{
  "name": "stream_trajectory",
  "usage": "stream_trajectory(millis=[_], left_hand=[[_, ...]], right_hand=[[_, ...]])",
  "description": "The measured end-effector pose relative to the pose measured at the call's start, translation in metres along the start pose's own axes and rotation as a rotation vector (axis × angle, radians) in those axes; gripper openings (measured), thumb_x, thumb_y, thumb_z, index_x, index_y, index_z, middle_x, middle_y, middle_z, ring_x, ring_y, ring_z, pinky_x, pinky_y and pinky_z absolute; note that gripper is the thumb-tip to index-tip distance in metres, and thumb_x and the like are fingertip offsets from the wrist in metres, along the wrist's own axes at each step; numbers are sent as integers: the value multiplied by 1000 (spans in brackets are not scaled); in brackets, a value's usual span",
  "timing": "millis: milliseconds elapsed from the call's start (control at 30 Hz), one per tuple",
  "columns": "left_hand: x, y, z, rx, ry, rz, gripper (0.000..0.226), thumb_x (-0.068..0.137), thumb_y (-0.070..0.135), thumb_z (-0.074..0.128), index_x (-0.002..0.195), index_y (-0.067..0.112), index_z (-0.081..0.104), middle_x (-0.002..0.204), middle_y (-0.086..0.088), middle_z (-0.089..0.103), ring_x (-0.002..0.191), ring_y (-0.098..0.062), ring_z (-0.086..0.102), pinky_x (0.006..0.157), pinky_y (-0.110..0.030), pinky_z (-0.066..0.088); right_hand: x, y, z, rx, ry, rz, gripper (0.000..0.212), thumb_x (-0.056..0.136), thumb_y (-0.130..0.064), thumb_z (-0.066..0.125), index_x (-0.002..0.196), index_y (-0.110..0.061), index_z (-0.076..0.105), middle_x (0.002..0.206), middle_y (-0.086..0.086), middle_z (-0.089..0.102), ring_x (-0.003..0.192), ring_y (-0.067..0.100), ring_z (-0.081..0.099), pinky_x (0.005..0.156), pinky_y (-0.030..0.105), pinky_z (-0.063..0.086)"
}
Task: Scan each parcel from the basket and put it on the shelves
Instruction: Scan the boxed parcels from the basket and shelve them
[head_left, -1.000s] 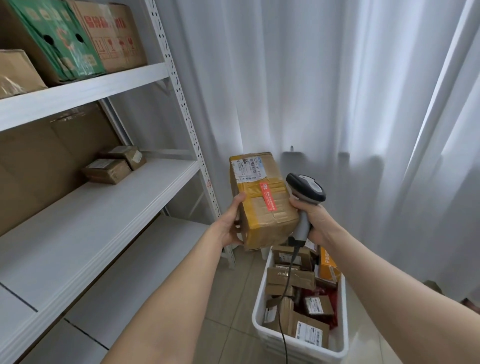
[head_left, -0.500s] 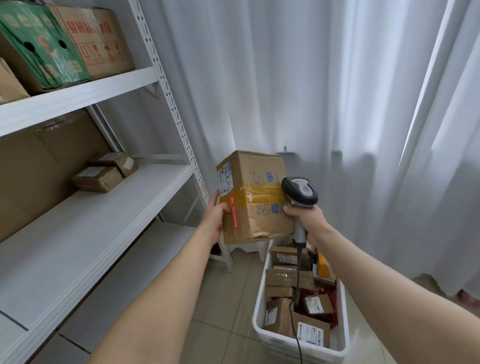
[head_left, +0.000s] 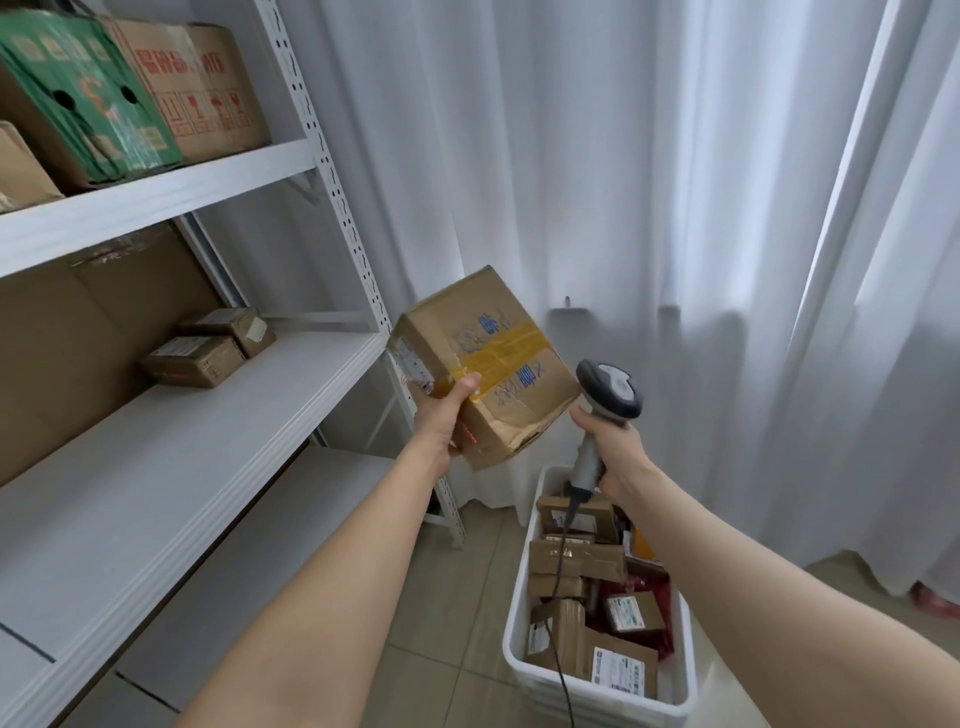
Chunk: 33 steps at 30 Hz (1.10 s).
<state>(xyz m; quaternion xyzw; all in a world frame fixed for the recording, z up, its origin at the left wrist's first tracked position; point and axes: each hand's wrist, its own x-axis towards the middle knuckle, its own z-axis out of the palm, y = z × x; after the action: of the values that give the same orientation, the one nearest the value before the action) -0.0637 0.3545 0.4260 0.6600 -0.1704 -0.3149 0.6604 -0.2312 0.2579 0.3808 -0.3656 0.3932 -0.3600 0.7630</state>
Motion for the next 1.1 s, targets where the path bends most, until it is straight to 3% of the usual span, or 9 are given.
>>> stream_trajectory(millis=[133,300,367,500,600,733,867,1033,1100], left_hand=[[-11,-2,10,215,-61,222,121,55,39,83,150,25,11,147,-8,37,132,-25,42,110,-51,35],[-22,-2,18,419,-126,285,137,58,41,89,152,30,-10,157,-2,10,143,-18,19,117,-42,20],[-27,8,17,376,-185,289,124,59,49,85,151,31,4,156,-3,20,140,-17,28,115,-42,26],[-33,36,21,182,-194,228,54,77,65,50,122,35,42,122,12,56,106,-1,52,99,-39,40],[-30,59,25,-17,-194,180,50,79,74,36,102,38,62,99,14,68,102,-11,60,95,-45,42],[-24,87,29,-84,-201,166,61,76,77,43,114,33,61,106,2,70,97,-17,65,84,-38,50],[-13,92,26,75,-65,250,42,90,36,57,131,37,47,122,3,59,100,-17,63,67,-30,49],[-2,80,2,117,107,140,30,92,13,42,104,30,62,75,-1,65,56,-14,58,50,-23,44],[-2,77,-6,230,97,19,13,87,30,54,87,21,63,62,-1,63,50,-15,59,46,-21,44]], right_hand=[[-6,10,6,342,-69,167,47,87,-20,71,131,-14,53,128,13,62,118,38,57,104,58,42],[-8,3,7,440,-51,205,39,88,-19,69,125,-17,57,124,14,65,116,38,59,104,61,41],[-6,-3,2,429,-45,187,37,89,-14,67,125,-15,58,125,15,65,116,38,59,104,61,41],[-3,-12,-5,400,-26,139,36,89,-6,66,123,-14,57,126,14,64,117,36,59,104,60,41],[-3,-13,-6,374,-36,140,42,88,-4,65,128,-13,55,128,15,62,119,37,56,104,61,40],[-5,-15,-6,347,-25,138,48,88,-3,66,132,-13,52,128,16,61,118,38,56,103,62,41],[-6,-17,-10,357,-39,163,32,88,-7,66,118,-14,57,119,15,66,113,38,61,99,62,44],[-7,-20,-18,444,-61,216,22,89,-18,68,109,-16,60,112,12,69,108,34,65,94,55,50],[-8,-23,-19,417,-60,213,25,88,-20,69,112,-16,61,110,12,70,102,32,67,90,52,52]])
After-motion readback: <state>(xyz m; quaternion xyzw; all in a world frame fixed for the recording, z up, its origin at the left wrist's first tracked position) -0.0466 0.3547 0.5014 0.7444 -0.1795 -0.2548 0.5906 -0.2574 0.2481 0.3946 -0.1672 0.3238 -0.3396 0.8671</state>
